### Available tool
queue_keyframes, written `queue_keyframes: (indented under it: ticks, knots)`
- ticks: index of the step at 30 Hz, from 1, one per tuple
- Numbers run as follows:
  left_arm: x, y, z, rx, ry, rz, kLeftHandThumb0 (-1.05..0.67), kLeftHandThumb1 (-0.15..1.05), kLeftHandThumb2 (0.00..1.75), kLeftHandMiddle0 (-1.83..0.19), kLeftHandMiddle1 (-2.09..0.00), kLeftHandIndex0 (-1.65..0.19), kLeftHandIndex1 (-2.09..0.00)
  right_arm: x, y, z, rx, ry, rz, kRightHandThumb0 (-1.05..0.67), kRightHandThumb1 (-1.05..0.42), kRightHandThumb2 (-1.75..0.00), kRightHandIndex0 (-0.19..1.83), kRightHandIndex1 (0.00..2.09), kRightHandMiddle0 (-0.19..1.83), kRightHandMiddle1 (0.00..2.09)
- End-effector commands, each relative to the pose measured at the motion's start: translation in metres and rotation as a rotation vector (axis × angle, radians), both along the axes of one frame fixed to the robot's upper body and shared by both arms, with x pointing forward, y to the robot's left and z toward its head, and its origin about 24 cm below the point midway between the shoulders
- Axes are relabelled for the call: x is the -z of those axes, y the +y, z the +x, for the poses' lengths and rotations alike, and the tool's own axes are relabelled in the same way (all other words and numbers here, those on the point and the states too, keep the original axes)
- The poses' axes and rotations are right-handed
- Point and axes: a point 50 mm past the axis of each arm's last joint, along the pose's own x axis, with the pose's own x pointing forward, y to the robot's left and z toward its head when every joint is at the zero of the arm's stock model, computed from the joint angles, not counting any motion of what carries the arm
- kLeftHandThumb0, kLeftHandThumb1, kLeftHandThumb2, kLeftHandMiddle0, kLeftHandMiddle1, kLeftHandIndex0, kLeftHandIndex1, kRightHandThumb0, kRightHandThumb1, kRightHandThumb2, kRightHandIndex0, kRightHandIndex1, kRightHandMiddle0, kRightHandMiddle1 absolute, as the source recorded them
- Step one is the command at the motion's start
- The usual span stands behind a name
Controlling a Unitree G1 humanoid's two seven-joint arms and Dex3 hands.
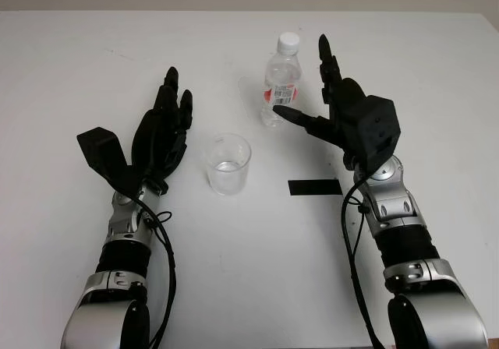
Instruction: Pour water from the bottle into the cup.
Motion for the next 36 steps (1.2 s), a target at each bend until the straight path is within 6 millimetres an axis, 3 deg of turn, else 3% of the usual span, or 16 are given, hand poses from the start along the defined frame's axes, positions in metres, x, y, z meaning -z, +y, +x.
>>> queue_keyframes:
  ticks: [1,14,31,36]
  knots:
    - [0.01,-0.002,-0.003,0.0,0.032,-0.009,-0.85,1.05,0.7,0.19,0.0,0.19,0.0,-0.007,-0.001,0.006,0.003,-0.023,0.009,-0.95,-0.88,-0.05,-0.19,0.0,-0.19,0.0]
    - [0.009,-0.002,-0.002,-0.002,0.028,-0.01,-0.84,1.05,0.7,0.19,0.0,0.19,0.0,-0.006,0.008,0.027,0.002,0.054,0.048,-0.92,-0.88,-0.06,-0.19,0.0,-0.19,0.0]
    - [0.01,-0.007,-0.002,-0.023,0.038,-0.014,-0.86,1.05,0.69,0.19,0.0,0.19,0.0,-0.012,0.028,0.032,-0.084,0.062,0.036,-0.93,-0.88,-0.05,-0.19,0.0,-0.19,0.0]
    - [0.01,-0.007,-0.003,-0.028,0.033,-0.022,-0.85,1.05,0.7,0.19,0.0,0.19,0.0,-0.01,0.032,0.033,-0.084,0.074,0.111,-0.91,-0.85,-0.04,-0.19,0.0,-0.19,0.0]
